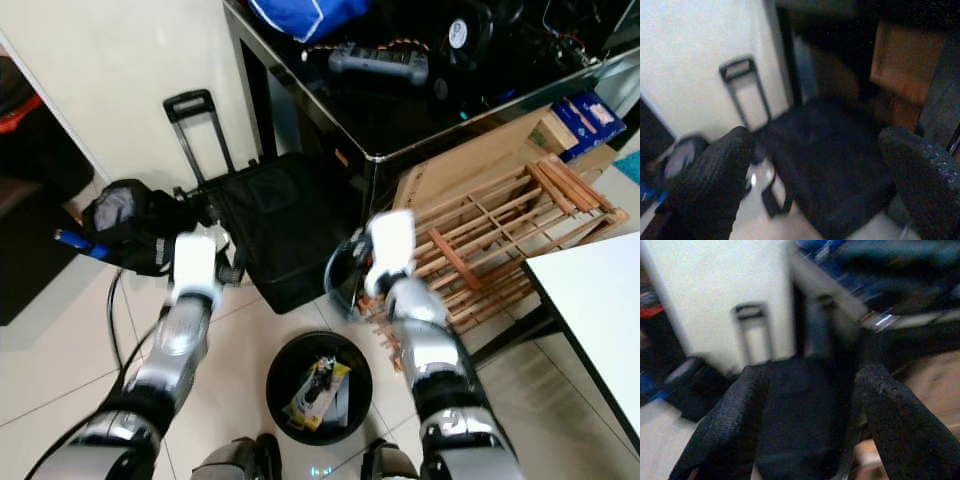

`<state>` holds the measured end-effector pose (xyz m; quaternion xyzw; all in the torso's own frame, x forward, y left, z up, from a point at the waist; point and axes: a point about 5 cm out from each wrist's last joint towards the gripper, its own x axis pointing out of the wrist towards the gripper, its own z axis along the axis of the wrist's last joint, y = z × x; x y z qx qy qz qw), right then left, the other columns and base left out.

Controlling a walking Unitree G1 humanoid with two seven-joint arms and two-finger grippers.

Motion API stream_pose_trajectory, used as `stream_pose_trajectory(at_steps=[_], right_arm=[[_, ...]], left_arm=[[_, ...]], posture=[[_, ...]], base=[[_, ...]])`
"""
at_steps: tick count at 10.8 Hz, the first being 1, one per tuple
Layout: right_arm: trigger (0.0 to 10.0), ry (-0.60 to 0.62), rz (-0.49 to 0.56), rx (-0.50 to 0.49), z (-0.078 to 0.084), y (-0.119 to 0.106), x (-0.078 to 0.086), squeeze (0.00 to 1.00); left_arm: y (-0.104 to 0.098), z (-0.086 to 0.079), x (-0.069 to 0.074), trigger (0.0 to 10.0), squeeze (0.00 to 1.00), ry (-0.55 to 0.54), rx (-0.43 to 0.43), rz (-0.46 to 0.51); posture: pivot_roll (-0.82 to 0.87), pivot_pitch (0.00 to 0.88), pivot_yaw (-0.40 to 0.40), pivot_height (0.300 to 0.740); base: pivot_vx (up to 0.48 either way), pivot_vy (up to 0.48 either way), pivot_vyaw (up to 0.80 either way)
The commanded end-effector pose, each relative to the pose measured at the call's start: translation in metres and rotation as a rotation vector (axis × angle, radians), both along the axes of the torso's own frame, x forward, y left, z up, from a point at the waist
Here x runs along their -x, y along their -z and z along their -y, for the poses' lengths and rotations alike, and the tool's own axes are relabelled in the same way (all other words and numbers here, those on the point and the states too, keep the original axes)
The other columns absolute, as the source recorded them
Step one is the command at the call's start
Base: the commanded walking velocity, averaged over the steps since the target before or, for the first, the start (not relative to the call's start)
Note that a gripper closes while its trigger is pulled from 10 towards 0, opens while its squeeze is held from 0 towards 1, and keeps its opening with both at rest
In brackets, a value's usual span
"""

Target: Picking trash to rubbish bin

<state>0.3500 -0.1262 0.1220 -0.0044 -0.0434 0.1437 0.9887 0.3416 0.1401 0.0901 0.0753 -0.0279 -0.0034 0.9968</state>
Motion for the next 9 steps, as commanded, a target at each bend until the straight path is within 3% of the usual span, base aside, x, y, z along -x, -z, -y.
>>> stream_pose_trajectory(at_steps=[1,2,4,7,8,9], right_arm=[[10.0,0.063,0.065,-0.024,0.009,-0.014,-0.003,0.0],[10.0,0.154,0.133,-0.062,0.021,-0.031,-0.007,0.0],[10.0,0.203,0.171,-0.058,0.027,-0.038,-0.006,0.0],[10.0,0.29,0.178,-0.052,0.04,-0.036,-0.003,0.0],[10.0,0.331,0.136,-0.063,0.045,-0.026,-0.001,0.33],[10.0,0.376,0.114,-0.088,0.048,-0.023,-0.002,1.0]], left_arm=[[-0.008,0.006,-0.002,10.0,0.0,0.028,-0.004,0.044],[-0.022,0.014,-0.004,10.0,0.0,0.045,0.01,0.101],[-0.029,0.018,-0.004,10.0,0.0,0.069,-0.008,0.14],[-0.036,0.019,-0.002,10.0,0.0,0.091,-0.027,0.179],[-0.033,0.015,0.0,10.0,1.0,0.094,-0.024,0.164],[-0.032,0.013,0.001,10.0,1.0,0.098,-0.025,0.158]], posture=[[-0.08,0.095,0.058,0.74],[-0.08,0.075,0.062,0.74],[-0.08,0.062,0.064,0.74],[-0.07,0.028,0.071,0.74],[-0.07,0.017,0.08,0.74],[-0.07,0.009,0.088,0.74]], base=[[0.0,0.0,0.0],[0.0,0.0,0.0],[0.0,0.0,0.0],[0.0,0.0,0.0],[0.0,0.0,0.0],[0.0,0.0,0.0]])
